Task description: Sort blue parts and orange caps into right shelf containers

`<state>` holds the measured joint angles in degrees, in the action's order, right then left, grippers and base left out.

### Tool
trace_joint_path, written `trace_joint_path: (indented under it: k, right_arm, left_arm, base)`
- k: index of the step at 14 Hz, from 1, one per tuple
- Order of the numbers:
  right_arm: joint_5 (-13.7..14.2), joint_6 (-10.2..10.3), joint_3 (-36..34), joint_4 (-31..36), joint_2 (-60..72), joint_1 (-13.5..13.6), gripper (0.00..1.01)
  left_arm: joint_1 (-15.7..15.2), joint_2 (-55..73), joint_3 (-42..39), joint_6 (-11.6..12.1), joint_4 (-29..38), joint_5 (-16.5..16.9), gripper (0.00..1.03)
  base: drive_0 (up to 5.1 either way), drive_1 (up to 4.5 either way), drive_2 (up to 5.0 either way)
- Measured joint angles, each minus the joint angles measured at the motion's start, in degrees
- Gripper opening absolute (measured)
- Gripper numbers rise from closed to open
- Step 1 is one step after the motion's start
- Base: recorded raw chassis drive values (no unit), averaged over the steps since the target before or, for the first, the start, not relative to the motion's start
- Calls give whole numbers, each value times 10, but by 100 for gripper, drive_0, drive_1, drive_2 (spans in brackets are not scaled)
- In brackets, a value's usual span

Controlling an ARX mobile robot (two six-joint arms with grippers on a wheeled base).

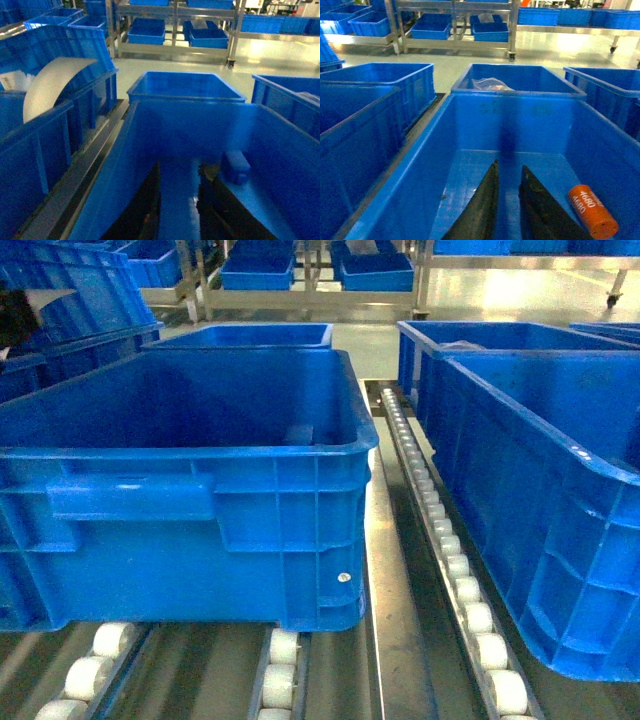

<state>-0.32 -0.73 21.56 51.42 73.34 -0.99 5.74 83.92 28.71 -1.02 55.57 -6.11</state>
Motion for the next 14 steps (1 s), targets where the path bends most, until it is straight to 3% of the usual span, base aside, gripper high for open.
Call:
trace_joint_path:
  k: [1,2,3,4,5,7,8,14]
  right_arm:
    - [0,1,-28,1,-25,8,7]
    - [0,1,-52,2,-49,11,2]
    - [1,1,-73,0,-75,10,1]
    - [2,2,-128,-28,-153,10,1]
    - [3,2,-144,-43,-184,10,1]
    - [3,3,-168,-80,-244,10,1]
    - [3,3,-191,-46,-252,10,1]
    - [3,3,-208,-226,-442,10,1]
  left_arm:
    - [-4,-24,-37,0,4,9,11]
    - [-8,-51,-70,0,7,15,1]
    - [-16,-79,-98,0,9,17,2]
    - [-52,-163,-169,2,-7,58,2]
    - [-61,-193,-188,1,-18,56,2]
    - [-57,-249,-226,2,-17,61,2]
    - [-57,-257,-245,2,-23,61,2]
    - [-57,-476,-281,2,-203,61,2]
  base:
    - [0,0,0]
    - [0,0,0]
    - [0,0,0]
    - [0,0,0]
    - [0,0,0]
    - [0,0,0]
    - [0,0,0]
    - [0,0,0]
